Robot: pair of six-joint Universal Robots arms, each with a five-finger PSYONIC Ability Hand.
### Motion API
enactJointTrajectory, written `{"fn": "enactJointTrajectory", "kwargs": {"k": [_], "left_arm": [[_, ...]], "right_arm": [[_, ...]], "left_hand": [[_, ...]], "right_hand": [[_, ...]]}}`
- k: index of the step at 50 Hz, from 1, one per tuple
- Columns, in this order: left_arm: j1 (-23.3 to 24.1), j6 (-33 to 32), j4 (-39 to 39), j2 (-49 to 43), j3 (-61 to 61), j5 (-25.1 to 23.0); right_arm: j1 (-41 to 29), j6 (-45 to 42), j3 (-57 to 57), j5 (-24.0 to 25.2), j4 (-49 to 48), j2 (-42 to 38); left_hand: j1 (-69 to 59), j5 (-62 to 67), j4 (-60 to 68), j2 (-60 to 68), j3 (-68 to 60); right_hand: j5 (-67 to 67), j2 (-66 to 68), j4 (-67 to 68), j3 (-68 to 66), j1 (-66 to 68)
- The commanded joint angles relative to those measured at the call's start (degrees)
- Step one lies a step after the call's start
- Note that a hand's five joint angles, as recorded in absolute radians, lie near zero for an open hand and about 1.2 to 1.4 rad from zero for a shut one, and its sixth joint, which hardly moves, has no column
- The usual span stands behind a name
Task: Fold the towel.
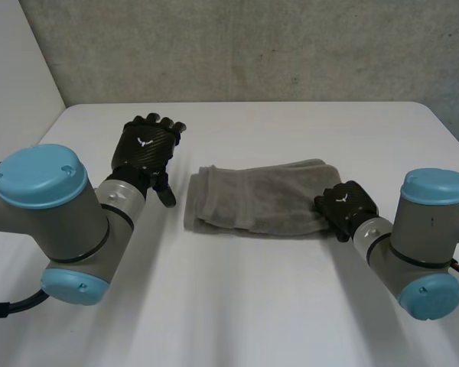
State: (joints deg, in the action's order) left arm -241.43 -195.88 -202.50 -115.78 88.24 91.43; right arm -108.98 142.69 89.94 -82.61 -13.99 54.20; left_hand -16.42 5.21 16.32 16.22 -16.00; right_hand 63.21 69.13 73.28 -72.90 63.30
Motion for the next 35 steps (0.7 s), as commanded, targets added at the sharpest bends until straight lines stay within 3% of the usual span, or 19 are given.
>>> {"fn": "enactJointTrajectory", "kwargs": {"k": [1,8,14,16,20,26,32,34,35], "left_arm": [[1.0,0.1,0.0,0.4,0.2,0.9],[1.0,0.1,0.0,0.8,0.7,1.5],[1.0,0.1,0.0,1.5,0.0,1.6],[0.9,0.1,0.0,1.7,-0.3,1.6],[0.4,0.9,-0.4,2.0,-1.6,1.8],[0.1,3.3,-0.4,1.9,-3.1,2.4],[0.1,4.8,-0.4,1.0,-5.0,5.2],[0.1,4.9,-0.4,0.9,-5.2,5.8],[0.1,4.9,-0.4,0.8,-5.1,6.0]], "right_arm": [[0.3,-0.2,-0.3,0.0,-1.3,0.6],[0.2,-3.1,-2.5,-0.1,-1.1,1.6],[-1.4,-16.5,-7.7,1.0,-0.7,1.9],[-2.9,-20.3,-8.9,1.6,-0.8,1.7],[-12.7,-27.3,-13.0,6.7,-1.1,-0.9],[-20.7,-28.3,-18.6,11.2,-1.1,-6.7],[-23.1,-28.3,-21.6,12.4,-0.5,-11.0],[-23.3,-27.7,-21.5,13.4,-0.9,-11.5],[-23.3,-27.7,-21.5,13.4,-1.0,-11.5]], "left_hand": [[3.3,-2.1,-3.3,-3.1,2.9],[3.3,-2.1,-3.3,-3.1,2.9],[3.5,-2.3,-3.4,-3.3,3.1],[3.5,-2.3,-3.4,-3.3,3.1],[3.5,-2.3,-3.4,-3.3,3.1],[3.5,-2.3,-3.4,-3.3,3.1],[3.5,-2.3,-3.4,-3.3,3.1],[3.5,-2.3,-3.4,-3.3,3.1],[3.5,-2.3,-3.4,-3.3,3.1]], "right_hand": [[6.8,10.9,6.7,-7.1,16.7],[6.8,10.9,6.7,-7.1,16.7],[6.8,10.9,6.7,-7.1,16.7],[6.8,10.9,6.7,-7.1,16.7],[6.8,10.9,6.7,-7.1,16.7],[6.8,10.9,6.7,-7.1,16.7],[6.8,10.9,6.7,-7.1,16.7],[-7.7,-3.6,-7.8,7.4,2.2],[-7.8,-3.7,-7.9,7.5,2.1]]}}
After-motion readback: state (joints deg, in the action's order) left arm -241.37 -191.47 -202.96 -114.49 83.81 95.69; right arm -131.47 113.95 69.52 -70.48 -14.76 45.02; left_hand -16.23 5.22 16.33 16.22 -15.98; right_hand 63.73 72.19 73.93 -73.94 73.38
